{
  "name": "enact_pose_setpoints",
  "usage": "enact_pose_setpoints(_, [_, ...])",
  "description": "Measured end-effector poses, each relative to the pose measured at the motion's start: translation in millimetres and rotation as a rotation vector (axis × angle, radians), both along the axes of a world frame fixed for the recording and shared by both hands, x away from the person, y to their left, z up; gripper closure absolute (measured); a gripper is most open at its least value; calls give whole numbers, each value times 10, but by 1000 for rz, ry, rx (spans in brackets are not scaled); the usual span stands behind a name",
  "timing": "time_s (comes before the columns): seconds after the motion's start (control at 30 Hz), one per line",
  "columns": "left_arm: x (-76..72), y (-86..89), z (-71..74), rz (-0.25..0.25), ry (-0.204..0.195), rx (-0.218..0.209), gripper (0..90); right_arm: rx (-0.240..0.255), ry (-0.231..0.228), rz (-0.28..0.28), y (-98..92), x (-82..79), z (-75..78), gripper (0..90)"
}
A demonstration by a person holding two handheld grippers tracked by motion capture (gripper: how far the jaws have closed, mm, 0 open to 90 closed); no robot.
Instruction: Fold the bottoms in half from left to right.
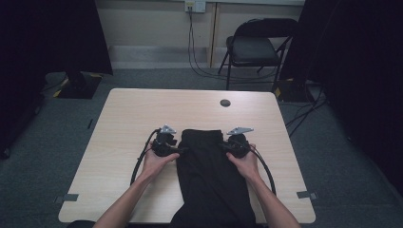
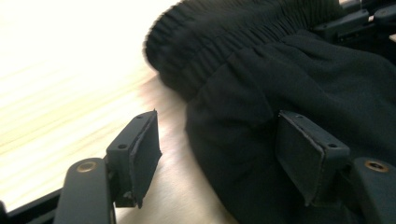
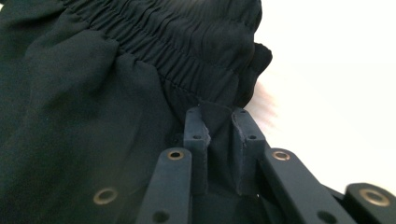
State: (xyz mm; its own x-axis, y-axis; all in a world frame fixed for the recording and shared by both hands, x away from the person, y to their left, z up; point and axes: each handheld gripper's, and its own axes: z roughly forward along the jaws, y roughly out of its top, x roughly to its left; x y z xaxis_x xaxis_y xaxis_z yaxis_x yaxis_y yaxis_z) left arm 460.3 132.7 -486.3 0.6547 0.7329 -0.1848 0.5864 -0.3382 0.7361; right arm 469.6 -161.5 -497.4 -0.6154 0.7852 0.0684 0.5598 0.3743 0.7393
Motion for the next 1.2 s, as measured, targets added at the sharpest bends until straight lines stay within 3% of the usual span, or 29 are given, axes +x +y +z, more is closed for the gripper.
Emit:
enact_pose_setpoints(0.03, [-6,-18,4,-8,0,-6,344,-1,-2,4,-1,-21,-1,792])
enact_pose_setpoints(0.1, [-40,-89,1,-35,-13,37,398,7,-5,6,-10,-66,-8,794])
enact_pose_setpoints(0.17, [-63,-136,-19,-38,-13,80,396,14,-2,6,-21,-93,-11,796])
enact_pose_setpoints(0.27, [-80,-121,-51,-36,-1,63,411,19,-1,6,-34,-129,-13,804])
enact_pose_setpoints(0.33, [-111,-133,-71,-42,-30,99,449,23,0,6,-39,-145,-14,805])
enact_pose_setpoints(0.37, [-121,-143,-68,-41,-32,104,477,26,1,5,-41,-150,-15,807])
enact_pose_setpoints(0.43, [-129,-142,-54,-47,-44,134,617,30,5,-1,-42,-152,-14,812])
enact_pose_setpoints(0.53, [-117,-99,-51,-38,-23,105,768,45,3,-9,-41,-160,6,823])
enact_pose_setpoints(0.67, [-89,-51,31,-18,-35,26,815,89,-7,-6,-41,-161,115,830])
enact_pose_setpoints(0.8, [-49,7,223,6,-77,12,819,113,-45,17,23,-138,343,833])
enact_pose_setpoints(0.87, [-16,67,364,35,-102,-26,820,136,-73,26,66,-115,507,834])
enact_pose_setpoints(1.2, [205,416,1317,142,-281,-92,825,256,-222,56,329,102,1494,836])
